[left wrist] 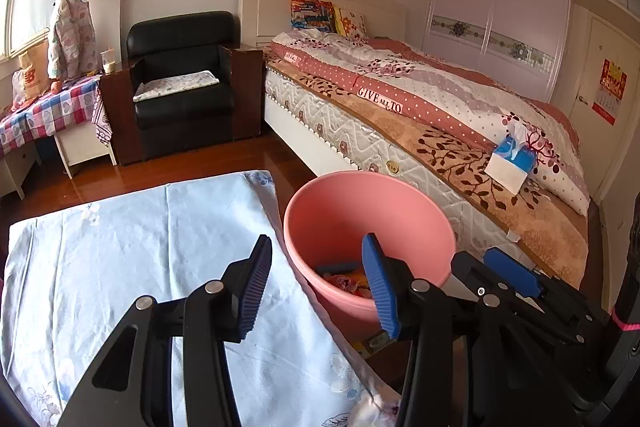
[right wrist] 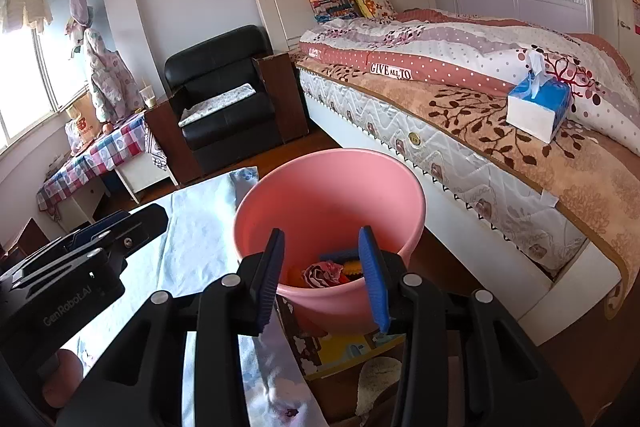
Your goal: Collect trash
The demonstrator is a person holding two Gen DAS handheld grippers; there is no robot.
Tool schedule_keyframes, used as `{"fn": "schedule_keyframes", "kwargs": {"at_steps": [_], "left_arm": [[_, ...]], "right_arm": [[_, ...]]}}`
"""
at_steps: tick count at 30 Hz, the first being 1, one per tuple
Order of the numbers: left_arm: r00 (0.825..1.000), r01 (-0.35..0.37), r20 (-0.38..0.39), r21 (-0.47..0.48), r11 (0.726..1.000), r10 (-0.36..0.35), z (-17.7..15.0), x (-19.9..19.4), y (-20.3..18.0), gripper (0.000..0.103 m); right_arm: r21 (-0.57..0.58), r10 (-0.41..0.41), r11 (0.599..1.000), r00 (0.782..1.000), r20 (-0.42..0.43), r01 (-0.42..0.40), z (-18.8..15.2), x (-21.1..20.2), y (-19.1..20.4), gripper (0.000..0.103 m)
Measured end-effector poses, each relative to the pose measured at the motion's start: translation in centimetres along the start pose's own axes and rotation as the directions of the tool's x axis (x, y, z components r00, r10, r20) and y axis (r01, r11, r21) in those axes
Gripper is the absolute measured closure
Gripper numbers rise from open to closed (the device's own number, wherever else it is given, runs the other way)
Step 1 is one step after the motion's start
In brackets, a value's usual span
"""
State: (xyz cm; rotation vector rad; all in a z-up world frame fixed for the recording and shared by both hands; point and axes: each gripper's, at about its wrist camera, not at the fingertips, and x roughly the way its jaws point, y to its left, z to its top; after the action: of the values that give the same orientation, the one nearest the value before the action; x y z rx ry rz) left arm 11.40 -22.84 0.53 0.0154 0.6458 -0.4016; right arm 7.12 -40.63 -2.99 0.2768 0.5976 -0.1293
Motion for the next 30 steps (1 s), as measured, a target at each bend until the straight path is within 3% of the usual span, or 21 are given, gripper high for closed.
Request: {"fn": "schedule_keyframes", "kwargs": {"at_steps": [30], "left_arm": [[1.000,-0.006,0.013,-0.029,1.000,0.006,0.0,-1.0,1.2,0.057]], "right_arm": [[-0.029,-0.003,1.000,1.000,0.007,0.004,0.4,-0.4,1.3,0.063]]}}
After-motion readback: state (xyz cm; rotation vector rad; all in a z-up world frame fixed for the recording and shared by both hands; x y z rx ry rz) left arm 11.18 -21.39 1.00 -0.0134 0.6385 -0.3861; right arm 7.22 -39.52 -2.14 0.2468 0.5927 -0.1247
